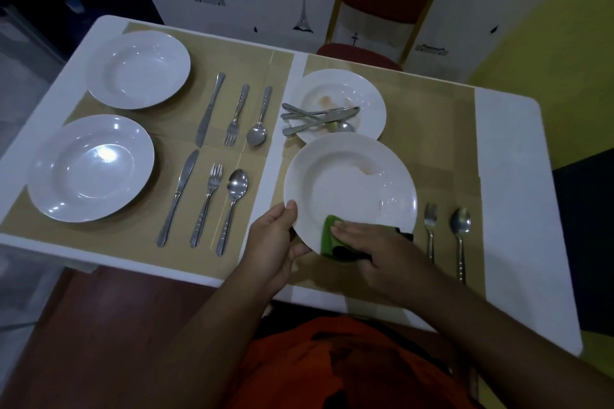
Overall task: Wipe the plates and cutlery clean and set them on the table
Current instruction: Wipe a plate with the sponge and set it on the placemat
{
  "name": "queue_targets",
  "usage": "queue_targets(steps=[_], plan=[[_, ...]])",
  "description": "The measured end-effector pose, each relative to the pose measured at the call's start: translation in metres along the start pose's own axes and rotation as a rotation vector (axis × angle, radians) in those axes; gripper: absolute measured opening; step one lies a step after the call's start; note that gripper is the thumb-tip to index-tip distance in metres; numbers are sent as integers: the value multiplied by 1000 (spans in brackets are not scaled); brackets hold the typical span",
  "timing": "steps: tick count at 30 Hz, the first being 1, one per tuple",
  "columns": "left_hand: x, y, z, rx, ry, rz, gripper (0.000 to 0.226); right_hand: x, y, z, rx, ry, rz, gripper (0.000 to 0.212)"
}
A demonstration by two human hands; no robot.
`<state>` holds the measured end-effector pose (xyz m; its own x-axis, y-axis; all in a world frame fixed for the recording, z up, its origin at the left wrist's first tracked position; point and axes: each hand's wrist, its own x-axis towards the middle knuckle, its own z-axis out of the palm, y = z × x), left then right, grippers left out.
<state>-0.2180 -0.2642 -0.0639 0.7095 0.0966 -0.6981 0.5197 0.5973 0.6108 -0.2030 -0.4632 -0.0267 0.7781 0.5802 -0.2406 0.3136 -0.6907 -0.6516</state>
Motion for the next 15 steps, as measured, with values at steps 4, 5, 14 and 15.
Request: queue_targets(steps=[4,5,14,15], plan=[[-2,4,5,14,5,0,26,12,-13,10,37,25,-10,65],[-1,8,5,24,2,9,26,15,-16,13,68,20,-11,66],[-4,11,-7,160,27,39,24,11,55,-18,-355,-36,67,69],[-5,8,-6,180,6,28,25,14,60,-19,-383,-41,94,69]])
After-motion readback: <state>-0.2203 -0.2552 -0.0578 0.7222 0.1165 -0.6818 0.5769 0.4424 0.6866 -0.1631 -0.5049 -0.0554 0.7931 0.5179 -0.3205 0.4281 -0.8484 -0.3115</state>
